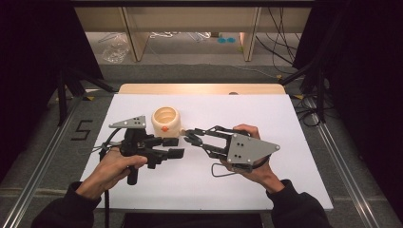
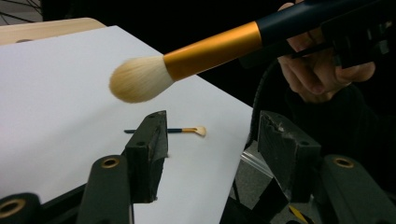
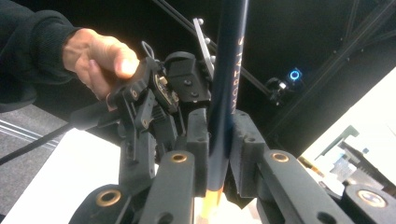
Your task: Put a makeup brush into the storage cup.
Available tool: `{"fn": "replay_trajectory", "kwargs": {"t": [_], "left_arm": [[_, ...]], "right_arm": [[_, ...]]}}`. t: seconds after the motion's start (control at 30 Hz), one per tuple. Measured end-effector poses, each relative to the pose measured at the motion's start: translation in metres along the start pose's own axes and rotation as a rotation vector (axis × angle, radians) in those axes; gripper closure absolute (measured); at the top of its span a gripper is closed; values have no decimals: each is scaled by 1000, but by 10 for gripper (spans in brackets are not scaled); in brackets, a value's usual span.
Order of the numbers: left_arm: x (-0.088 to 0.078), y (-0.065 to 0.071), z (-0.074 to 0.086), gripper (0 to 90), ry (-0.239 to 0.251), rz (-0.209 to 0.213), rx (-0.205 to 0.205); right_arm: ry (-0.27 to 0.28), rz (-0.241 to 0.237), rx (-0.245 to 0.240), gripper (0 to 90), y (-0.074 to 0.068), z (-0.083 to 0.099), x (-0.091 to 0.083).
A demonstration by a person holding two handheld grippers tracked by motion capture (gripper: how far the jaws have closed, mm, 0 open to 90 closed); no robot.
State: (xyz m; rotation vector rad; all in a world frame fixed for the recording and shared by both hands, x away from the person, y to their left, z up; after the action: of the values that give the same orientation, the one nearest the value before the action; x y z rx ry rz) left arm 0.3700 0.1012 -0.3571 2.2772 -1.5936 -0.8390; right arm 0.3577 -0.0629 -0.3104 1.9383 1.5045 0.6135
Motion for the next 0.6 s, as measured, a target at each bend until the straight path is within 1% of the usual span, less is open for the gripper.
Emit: {"fn": "replay_trajectory", "kwargs": {"t": [0.1,0.17,0.2,0.23,0.27,0.33,0.37,0.4,0.47,0.5,0.53,0.57,0.6], "left_arm": [[2,1,1,438,2,7,-5],[3,1,2,440,-1,15,-1],[4,1,2,440,-1,20,-1],[4,2,2,440,3,23,-9],[5,2,2,440,6,32,-11],[5,2,2,440,9,37,-17],[5,3,2,440,10,42,-17],[6,3,2,440,10,50,-16],[5,3,1,440,14,49,-20],[5,3,1,440,16,52,-19],[5,3,1,440,21,53,-25],[4,3,0,440,24,56,-26],[4,3,0,440,27,57,-22]], "right_arm": [[2,-4,10,805,-2,-1,-1],[13,-3,-10,805,-1,-2,0],[2,-9,-3,805,-2,-2,-1],[10,-8,6,805,-3,-3,0],[20,-9,-12,805,-2,-4,0],[22,-5,-18,805,-3,-5,0],[30,-5,-30,805,-2,-5,1],[22,-13,-27,805,-3,-5,0],[39,-15,-31,805,-5,-7,1],[39,-21,-43,805,-5,-7,1],[23,-18,-36,805,-7,-7,-1],[43,-26,-20,804,-9,-9,0],[45,-25,-35,805,-9,-9,1]]}}
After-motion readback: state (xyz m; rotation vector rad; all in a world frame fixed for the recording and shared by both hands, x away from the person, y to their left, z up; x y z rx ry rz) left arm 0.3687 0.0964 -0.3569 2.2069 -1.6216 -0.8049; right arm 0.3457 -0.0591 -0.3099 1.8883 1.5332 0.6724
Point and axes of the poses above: each handheld gripper's, and its own axes: x roughly forward along the jaws, z roughly out of its underside, y roughly to its right, the point moved 6 cm from there along x, roughly forward along the jaws, and after that the axes turned 6 degrees about -x, right-handed, at the moved point
